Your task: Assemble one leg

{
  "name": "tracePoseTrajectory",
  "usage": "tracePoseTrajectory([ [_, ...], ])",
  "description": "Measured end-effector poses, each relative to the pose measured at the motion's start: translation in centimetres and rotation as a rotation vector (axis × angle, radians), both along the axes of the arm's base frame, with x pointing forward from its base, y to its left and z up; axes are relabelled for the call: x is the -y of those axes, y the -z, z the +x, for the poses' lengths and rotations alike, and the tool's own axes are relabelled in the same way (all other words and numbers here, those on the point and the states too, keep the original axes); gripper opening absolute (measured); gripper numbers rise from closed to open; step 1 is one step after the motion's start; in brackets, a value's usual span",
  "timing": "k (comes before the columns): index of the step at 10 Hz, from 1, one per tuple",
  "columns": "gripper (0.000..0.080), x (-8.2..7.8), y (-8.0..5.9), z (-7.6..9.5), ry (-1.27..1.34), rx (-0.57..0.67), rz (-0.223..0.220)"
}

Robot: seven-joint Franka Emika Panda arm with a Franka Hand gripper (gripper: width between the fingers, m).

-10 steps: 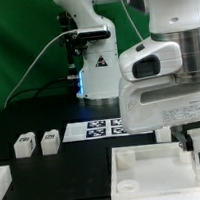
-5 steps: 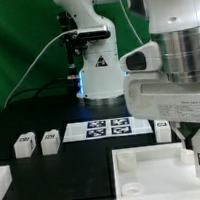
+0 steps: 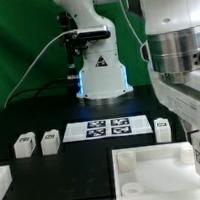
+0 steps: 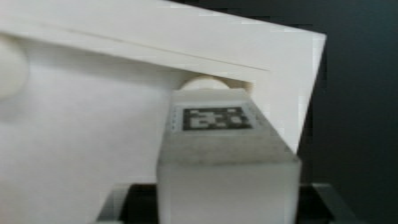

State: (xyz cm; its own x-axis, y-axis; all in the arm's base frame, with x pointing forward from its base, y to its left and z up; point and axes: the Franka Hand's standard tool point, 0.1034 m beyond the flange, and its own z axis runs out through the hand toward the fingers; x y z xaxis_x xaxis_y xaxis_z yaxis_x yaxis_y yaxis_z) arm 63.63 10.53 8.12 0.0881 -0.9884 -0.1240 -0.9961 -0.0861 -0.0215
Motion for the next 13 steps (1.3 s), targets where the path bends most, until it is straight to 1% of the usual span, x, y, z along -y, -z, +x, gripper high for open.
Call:
tracePoseTrajectory([
  [1,0.0295,-0.06,0.03,-0.49,0.151,0.035,0.004],
  [2,0.0295,-0.11,-0.03,-0.85,0.089,0.047,-0.003],
  [3,0.0295,-0.06,0.06,-0.76,0.041,0.053,-0.005],
  [4,0.0390,-0.13,0.20,-0.81,-0.047,0.062,-0.012],
  [5,0.0566,-0.40,0.38,-0.92,-0.239,0.079,-0.020],
  [6,0.0624,-0.60,0.27,-0.88,-0.471,0.085,-0.039],
  [7,0.0624,-0.59,0.20,-0.71,-0.546,0.099,-0.040],
  [8,0.0644,-0.51,0.23,-0.73,-0.634,0.107,-0.043],
  [10,0.0648,-0.46,0.24,-0.79,-0.885,0.126,-0.050],
  [11,0.0649,-0.62,0.13,-0.82,-1.127,0.097,-0.051],
  [12,0.0649,-0.94,-0.01,-0.25,-1.260,0.100,-0.049],
  [13,0.0649,-0.82,0.07,-0.22,-1.293,0.107,-0.052],
])
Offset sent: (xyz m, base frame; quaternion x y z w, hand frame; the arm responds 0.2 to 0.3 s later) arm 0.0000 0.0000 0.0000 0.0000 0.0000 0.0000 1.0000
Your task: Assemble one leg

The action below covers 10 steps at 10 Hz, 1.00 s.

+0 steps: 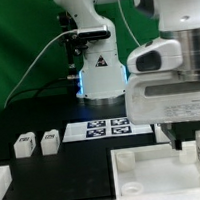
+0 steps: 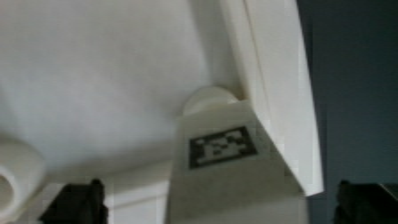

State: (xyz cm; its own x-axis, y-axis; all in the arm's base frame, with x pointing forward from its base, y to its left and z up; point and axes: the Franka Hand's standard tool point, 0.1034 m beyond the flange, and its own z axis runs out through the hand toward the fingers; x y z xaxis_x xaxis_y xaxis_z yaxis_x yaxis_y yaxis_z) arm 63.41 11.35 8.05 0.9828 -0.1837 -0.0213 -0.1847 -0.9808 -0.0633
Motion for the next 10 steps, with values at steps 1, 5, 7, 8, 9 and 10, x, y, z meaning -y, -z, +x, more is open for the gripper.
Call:
tracePoseTrajectory([
  [1,0.0640,0.02,0.08,-0.04,0.015,-0.002,0.000],
  [5,0.0291,-0.18,0.11,-0.08,0.279,-0.022,0.006],
  [7,0.0291,-0.17,0.17,-0.03,0.607,-0.043,-0.003],
  [8,0.0291,-0.20,0.19,-0.04,0.797,-0.051,-0.013],
  [9,0.0291,-0.25,0.25,-0.06,1.000,-0.058,-0.015],
  [10,0.0291,-0.27,0.28,-0.06,1.203,-0.062,-0.013],
])
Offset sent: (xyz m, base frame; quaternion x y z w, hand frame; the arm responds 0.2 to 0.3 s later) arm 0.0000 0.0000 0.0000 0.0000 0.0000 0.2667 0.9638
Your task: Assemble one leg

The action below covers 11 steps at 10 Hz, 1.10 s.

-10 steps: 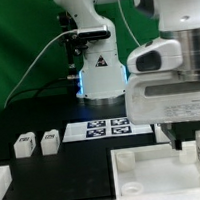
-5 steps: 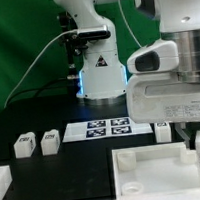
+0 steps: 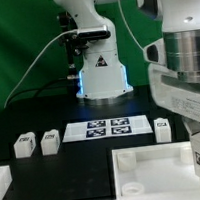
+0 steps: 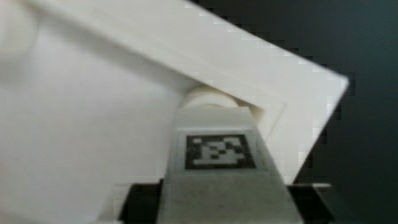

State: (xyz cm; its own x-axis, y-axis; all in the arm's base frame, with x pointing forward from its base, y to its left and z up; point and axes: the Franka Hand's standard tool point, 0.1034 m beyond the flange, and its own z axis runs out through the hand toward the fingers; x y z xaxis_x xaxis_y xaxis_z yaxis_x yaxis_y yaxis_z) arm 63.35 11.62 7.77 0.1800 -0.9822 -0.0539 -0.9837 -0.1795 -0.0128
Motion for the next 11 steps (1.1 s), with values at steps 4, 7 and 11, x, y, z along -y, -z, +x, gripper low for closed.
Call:
tracePoseTrajectory([
  [4,0.0351,-0.1,0.1,-0.1,0.023,0.008,-0.010],
  [7,0.0619,-1.1,-0.1,0.0,-0.373,0.049,-0.013],
  [11,0.0649,-0.8,0.0,0.0,-0.746,0.065,-0.021],
])
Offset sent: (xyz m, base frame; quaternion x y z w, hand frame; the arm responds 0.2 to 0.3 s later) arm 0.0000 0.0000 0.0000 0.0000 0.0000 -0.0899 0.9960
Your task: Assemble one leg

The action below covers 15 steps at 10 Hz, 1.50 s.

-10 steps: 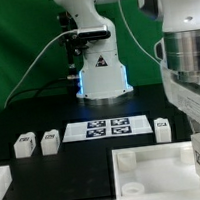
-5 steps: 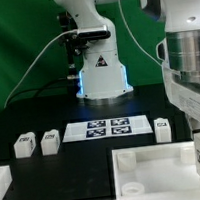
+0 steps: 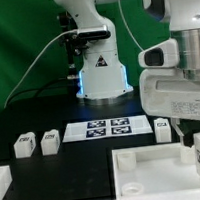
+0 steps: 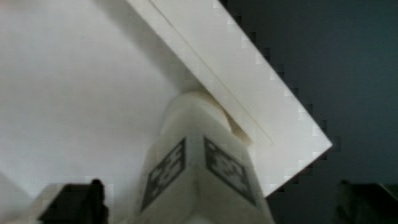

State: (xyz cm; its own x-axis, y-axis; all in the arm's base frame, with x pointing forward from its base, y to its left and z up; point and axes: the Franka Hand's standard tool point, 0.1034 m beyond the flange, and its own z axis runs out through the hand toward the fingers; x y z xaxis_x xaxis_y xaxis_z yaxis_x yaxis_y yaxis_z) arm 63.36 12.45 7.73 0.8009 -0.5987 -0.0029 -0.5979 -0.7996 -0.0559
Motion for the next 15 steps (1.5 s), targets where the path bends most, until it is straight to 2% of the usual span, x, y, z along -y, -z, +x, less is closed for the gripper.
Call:
tracePoseTrajectory([
  [1,0.0649,0.2,-0.2,0.2,-0.265,0.003,-0.031],
  [3,0.0649,-0.2,-0.8,0.9,-0.632,0.003,-0.043],
  [6,0.0636,-0.1,-0.7,0.8,-0.568,0.001,-0.041],
  [8,0.0296,-0.1,-0.7,0.8,-0.344,-0.008,-0.036],
  [10,0.0298,0.9,-0.5,1.1,-0.043,0.006,-0.036],
  [11,0.0298,1.5,-0.4,1.1,0.190,0.013,-0.032],
  [12,0.0298,1.7,-0.3,1.0,0.401,0.001,-0.014],
  [14,0.0298,1.5,-0.3,0.4,0.767,-0.027,0.036],
  [15,0.0298,1.2,-0.3,0.1,0.893,-0.037,0.036],
])
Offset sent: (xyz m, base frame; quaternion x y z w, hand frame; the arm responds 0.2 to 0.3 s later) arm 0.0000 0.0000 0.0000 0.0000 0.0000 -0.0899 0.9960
